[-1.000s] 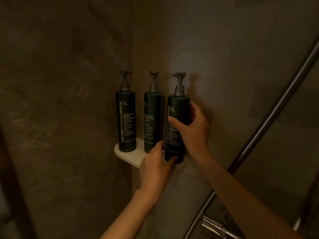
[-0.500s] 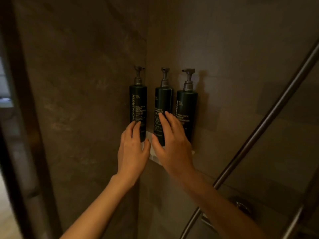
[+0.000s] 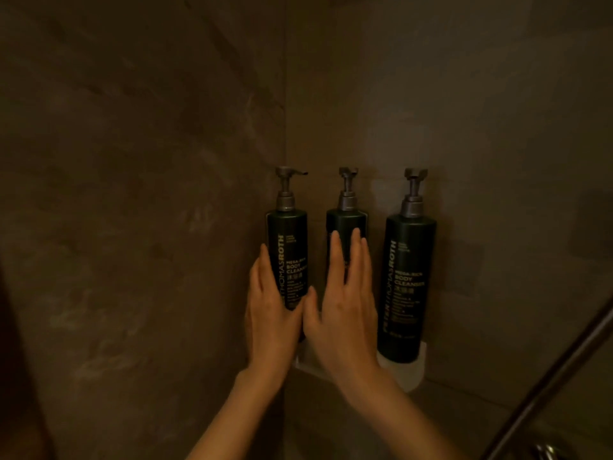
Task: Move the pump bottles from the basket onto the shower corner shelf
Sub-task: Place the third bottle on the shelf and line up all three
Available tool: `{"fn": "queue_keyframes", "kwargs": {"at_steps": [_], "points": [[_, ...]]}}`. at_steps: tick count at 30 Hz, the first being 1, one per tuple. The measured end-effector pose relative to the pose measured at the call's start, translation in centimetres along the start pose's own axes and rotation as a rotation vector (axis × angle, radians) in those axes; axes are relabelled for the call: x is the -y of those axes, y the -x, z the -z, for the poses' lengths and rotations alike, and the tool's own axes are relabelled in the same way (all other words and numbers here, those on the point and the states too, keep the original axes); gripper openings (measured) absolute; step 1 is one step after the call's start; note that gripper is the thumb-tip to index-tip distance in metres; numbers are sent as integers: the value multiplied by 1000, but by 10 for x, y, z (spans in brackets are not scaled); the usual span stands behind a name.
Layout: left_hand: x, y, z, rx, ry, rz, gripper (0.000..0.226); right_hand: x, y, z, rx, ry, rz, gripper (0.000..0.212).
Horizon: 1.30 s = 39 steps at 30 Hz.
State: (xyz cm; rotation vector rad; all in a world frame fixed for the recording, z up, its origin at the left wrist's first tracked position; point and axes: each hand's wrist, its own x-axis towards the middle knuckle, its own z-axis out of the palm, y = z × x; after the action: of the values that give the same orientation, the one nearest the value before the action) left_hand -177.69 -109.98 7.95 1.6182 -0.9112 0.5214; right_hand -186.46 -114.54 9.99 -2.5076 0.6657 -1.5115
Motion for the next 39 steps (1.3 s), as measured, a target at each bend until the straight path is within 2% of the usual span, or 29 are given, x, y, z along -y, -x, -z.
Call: {"fn": "queue_keyframes", "kwargs": {"at_steps": [6,14,24,28,32,39], "points": [[7,-8,-12,-29,101,2,87,4,-3,-13,-115,-35,-177,79],[4,-11,-20,-17,106,70,88,1,-14,-19,-188,13,-254,84],[6,-12,-14,63,176,92,84,2,-18,-15,-119,-91,-277,85],[6,-12,-12,19,182,85,75,1,-17,-13,-73,-188,-313,84],[6,-16,-14,45,214,129,72,-2,-20,-13,-92,-222,-362,85],[10,-21,-12,83,241,95,68,-4,-22,-22,-70,-311,-399,83]]}}
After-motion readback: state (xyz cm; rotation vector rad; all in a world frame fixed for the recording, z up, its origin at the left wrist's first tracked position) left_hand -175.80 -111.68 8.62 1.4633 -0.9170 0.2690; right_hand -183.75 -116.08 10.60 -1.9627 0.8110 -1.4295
